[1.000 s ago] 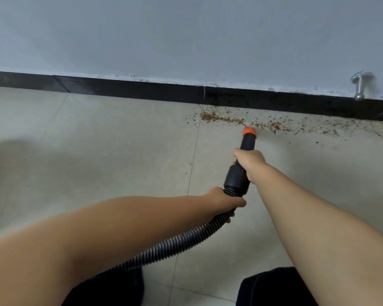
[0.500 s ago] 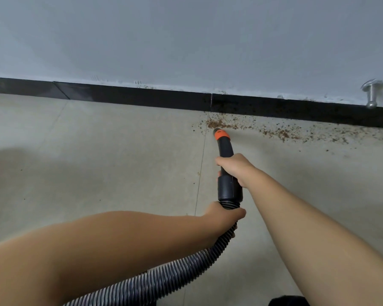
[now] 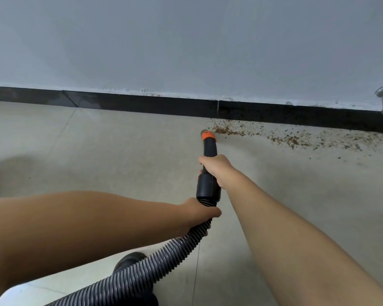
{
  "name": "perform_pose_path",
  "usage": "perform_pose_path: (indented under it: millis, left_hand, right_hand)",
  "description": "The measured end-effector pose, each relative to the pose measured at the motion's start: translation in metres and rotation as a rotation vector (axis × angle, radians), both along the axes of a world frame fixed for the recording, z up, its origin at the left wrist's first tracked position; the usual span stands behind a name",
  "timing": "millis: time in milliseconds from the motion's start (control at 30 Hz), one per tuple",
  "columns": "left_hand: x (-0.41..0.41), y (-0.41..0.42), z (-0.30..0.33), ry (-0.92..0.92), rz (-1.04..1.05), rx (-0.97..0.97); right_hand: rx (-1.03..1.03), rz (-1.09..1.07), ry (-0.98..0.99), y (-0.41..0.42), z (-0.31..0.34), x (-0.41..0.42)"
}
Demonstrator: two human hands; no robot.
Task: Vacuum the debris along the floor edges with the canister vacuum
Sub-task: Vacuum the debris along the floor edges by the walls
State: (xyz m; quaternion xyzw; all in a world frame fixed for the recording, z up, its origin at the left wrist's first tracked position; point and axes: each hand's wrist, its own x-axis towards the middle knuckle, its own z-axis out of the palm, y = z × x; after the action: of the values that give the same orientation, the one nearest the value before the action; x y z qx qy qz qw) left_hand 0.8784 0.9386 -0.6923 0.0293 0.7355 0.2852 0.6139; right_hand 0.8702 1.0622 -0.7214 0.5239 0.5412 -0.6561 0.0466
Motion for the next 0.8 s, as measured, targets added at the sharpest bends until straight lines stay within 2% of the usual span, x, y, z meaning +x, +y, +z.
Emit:
perform_pose_path:
  millis: [300,500,633,800]
  left_hand:
    - [0.042,0.034,-0.023,-0.054,-0.122,0.061]
    - [0.057,0.058,-0.021,-0.070,-0.149,0.111]
    - [0.053,0.068,-0.016,-0.057,-0.114,0.130]
    - [0.041,0.058,-0.018,-0.061,-0.001,0.125]
  right_hand:
    - [0.109,-0.185,-0.108,0.038,-0.012,0.057]
    - [0.089,-0.285,-0.098,0.066,-0.008,0.082]
    - [0.077,-0.274,-0.090,0.078,-0.003,0.077]
    - [0.066,-0.113,-0.082,0.066,-0.001,0.046]
